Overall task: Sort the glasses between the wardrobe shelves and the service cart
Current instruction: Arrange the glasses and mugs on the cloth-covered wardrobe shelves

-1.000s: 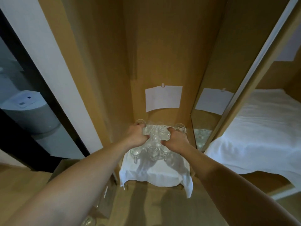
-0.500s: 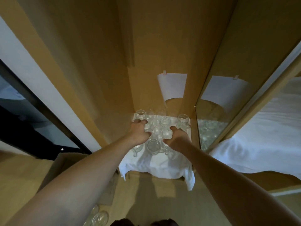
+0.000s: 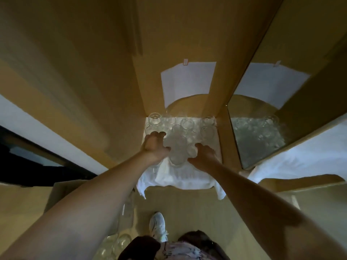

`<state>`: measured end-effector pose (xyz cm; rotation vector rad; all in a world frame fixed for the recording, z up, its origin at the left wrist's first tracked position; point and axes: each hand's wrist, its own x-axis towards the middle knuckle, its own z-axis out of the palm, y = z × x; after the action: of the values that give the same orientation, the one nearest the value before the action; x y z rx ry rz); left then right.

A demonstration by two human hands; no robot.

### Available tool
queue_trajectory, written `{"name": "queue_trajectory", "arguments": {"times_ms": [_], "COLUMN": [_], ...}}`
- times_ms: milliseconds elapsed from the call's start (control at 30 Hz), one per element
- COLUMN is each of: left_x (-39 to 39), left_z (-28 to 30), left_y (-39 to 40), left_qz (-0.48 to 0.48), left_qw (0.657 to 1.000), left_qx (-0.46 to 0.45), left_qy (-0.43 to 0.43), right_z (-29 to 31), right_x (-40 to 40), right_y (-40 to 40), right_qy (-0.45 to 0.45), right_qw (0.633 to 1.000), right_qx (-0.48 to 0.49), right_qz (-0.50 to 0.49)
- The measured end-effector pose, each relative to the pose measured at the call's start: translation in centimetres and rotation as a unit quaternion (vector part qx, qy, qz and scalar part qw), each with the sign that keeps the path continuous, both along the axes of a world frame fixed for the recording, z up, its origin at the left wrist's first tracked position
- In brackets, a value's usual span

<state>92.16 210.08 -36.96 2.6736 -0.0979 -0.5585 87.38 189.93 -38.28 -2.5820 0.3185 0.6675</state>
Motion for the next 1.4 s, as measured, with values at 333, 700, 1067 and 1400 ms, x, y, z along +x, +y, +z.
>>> {"name": "queue_trajectory", "arguments": {"times_ms": [333,700,1067,1400], "left_x": [4.4,8.5,10.6,11.6], "left_z": [-3.5,-8.7,-16.0,-21.3], "left_y": [1.7,-1.5,-5.6,-5.2], "left_qz": [-0.023,-0.014,0.012,-0.016], "left_qw": [0.999,0.997,0.998,0.996], "left_qx": [-0.016,-0.025,-0.006,0.063], "left_qy": [0.047,0.069,0.063,0.056], "right_z": [-2.8,-8.8,-16.2,-22.0], "right_x": [2.6,7.7,12.4,13.4], "right_y": [2.1,0.0,-1.4,-2.0], "right_qy": [0.023,0.065,0.1,0.089], "right_qw": [0.999,0.996,0.994,0.993], "right_qx": [-0.003,0.004,-0.023,-0.078], "right_qz": [-0.031,-0.06,-0.03,0.02]}}
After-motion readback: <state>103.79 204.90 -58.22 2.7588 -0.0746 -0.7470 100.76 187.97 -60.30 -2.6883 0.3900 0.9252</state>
